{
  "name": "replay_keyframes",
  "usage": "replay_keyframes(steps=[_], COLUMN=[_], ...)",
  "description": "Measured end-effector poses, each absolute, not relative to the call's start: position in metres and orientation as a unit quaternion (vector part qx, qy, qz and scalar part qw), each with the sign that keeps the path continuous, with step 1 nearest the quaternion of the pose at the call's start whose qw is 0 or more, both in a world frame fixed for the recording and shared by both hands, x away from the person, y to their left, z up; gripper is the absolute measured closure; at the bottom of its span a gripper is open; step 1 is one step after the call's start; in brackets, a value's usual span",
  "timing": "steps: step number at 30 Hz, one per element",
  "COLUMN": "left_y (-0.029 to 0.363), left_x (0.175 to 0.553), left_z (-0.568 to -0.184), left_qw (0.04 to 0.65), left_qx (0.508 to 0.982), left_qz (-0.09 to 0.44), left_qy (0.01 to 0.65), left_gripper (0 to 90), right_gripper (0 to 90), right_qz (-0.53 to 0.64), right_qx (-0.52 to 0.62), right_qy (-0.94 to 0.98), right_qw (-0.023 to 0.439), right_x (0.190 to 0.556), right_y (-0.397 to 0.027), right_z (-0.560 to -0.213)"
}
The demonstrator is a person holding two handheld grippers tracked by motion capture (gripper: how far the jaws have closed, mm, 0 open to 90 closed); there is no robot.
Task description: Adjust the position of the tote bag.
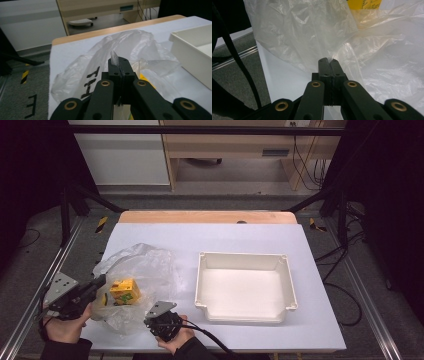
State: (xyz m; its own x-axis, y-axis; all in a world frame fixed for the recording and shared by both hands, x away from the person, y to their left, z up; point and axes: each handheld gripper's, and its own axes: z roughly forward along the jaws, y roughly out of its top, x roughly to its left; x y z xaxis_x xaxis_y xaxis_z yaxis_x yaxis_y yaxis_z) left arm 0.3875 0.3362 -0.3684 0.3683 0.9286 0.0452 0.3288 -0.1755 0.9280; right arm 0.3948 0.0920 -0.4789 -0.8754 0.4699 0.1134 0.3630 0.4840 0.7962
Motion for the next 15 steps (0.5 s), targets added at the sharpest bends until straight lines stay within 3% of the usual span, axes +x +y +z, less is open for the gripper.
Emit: replay_keyframes(steps=[15], left_y=[0.360], left_x=[0.437], left_z=[-0.393], left_qw=[0.431], left_qx=[0.683], left_qz=[0.317], left_qy=[0.498], left_gripper=[89.8], right_gripper=[90.0], right_qz=[0.440], right_qx=[0.250], right_qy=[0.860], right_qw=[0.065], right_x=[0.398], right_y=[0.094], right_z=[-0.481])
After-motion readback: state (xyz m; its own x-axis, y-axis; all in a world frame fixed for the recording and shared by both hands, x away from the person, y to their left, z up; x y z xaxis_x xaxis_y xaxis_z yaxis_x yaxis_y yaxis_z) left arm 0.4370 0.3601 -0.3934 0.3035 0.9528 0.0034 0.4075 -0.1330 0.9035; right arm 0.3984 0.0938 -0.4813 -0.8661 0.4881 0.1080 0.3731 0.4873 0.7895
